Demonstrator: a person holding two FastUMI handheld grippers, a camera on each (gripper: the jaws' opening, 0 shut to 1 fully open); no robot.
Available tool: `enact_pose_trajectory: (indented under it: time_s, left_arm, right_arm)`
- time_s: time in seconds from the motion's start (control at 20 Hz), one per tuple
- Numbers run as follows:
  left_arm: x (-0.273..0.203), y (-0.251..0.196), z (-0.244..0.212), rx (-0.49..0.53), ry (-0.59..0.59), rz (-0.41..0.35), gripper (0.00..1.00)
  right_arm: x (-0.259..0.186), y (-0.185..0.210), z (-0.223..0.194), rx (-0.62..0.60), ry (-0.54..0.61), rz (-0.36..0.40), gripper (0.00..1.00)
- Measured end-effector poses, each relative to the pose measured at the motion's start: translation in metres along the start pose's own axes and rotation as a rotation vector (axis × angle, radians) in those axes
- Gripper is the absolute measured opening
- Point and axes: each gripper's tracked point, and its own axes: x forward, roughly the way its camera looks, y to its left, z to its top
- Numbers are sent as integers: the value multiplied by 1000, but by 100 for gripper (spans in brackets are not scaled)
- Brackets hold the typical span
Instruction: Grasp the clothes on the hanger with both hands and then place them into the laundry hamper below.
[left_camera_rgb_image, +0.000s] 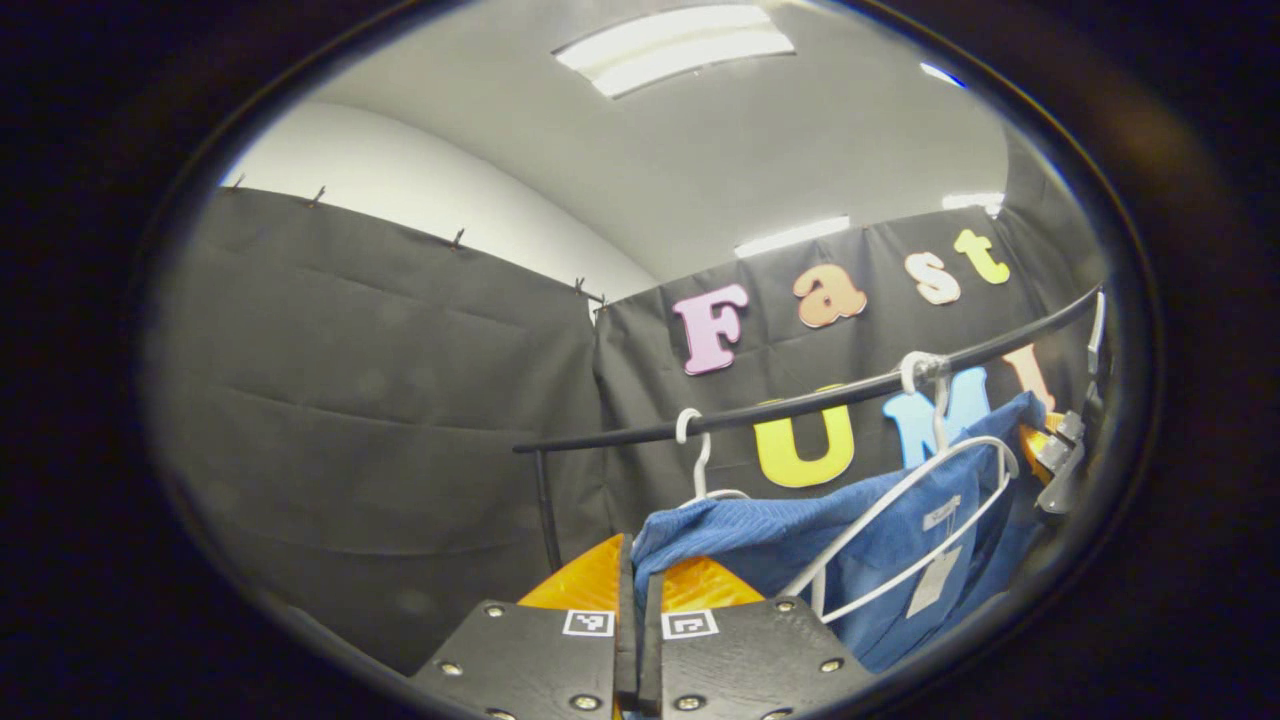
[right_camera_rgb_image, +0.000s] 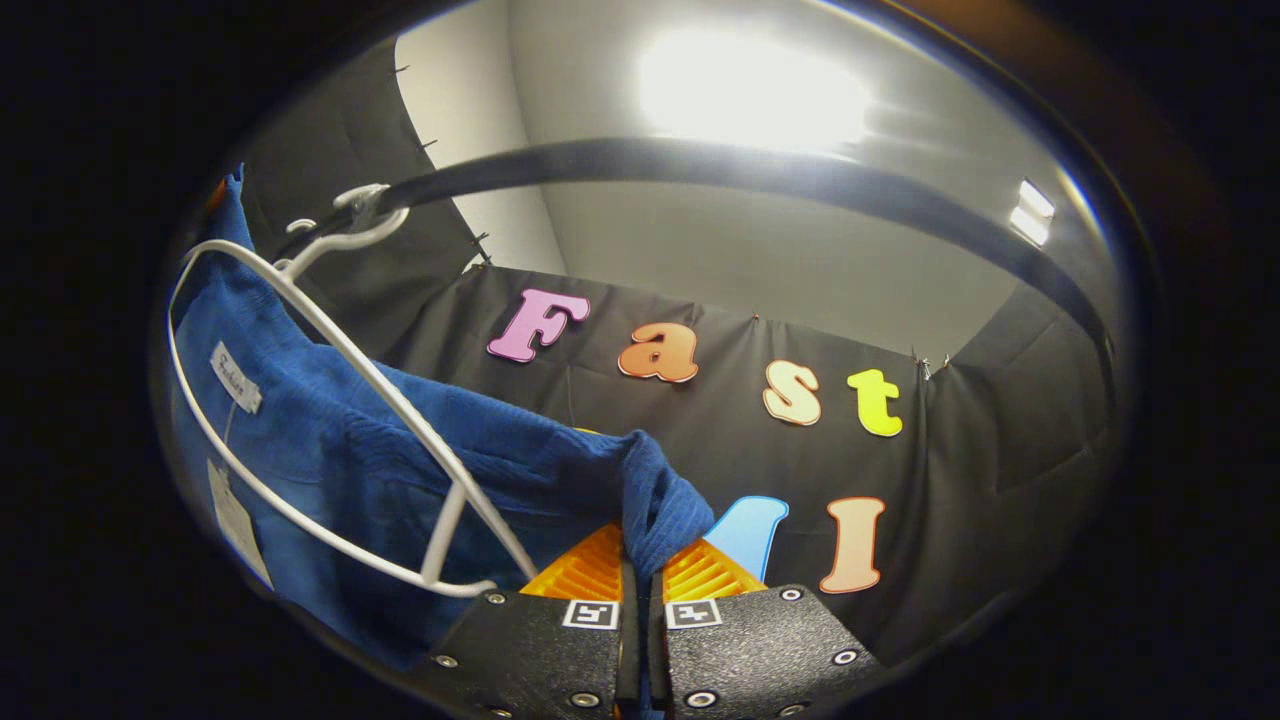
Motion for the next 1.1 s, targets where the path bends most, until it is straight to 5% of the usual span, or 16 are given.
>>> enact_pose_trajectory:
  time_s: [0.6, 1.1]
  left_arm:
    - [3, -23, -109, -23, 198, -36, 1]
    - [-73, -4, -119, -33, 228, -91, 1]
  right_arm:
    - [-28, 28, -109, 58, 245, 95, 3]
    - [-112, 40, -66, 147, 286, 139, 3]
